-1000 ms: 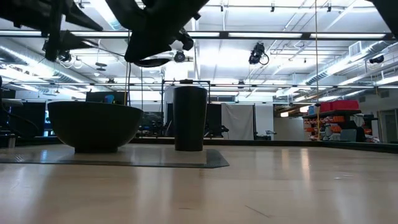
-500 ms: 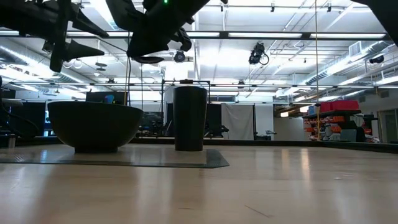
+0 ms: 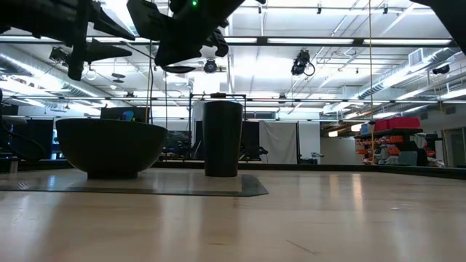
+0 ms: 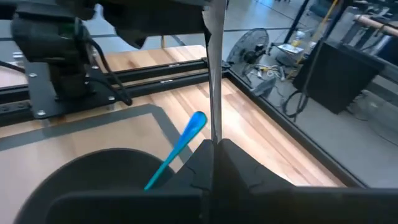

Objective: Pick & Place Utensil
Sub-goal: Put the black spoon into the black bowl

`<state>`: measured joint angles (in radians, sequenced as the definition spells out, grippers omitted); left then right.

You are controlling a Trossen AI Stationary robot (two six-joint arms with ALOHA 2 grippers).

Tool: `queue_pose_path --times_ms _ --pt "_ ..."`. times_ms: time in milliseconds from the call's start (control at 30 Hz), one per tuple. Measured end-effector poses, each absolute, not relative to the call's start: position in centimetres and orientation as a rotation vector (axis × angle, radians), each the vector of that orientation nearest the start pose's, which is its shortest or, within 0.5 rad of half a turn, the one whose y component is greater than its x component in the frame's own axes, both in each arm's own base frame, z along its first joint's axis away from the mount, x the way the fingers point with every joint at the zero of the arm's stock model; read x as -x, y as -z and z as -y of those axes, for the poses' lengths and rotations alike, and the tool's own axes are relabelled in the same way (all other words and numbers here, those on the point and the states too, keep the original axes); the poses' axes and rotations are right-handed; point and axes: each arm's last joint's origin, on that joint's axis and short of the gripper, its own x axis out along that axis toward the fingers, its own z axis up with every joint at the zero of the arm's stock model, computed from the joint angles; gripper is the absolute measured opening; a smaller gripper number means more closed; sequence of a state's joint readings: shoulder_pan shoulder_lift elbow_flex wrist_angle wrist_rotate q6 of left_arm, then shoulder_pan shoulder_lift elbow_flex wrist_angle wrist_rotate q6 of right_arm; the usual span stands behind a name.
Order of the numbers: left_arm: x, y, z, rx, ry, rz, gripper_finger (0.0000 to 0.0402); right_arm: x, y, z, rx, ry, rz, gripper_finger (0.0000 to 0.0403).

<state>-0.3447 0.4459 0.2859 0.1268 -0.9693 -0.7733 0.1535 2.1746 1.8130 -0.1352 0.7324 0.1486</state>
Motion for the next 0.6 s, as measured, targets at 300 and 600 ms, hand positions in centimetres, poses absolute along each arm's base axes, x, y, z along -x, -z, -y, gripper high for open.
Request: queue_pose_path --times_ms 300,600 --pt "-11.77 -23.59 1.64 0.7 -0.628 0.226 0.0036 -49.58 -24.74 -5.76 0.098 0.582 -0.424 0.0018" --pt "-11.8 -23.85 1.65 0.729 -0.617 0.25 0.0044 -49.57 -24.78 -5.77 0.104 0.573 -0.428 0.0018"
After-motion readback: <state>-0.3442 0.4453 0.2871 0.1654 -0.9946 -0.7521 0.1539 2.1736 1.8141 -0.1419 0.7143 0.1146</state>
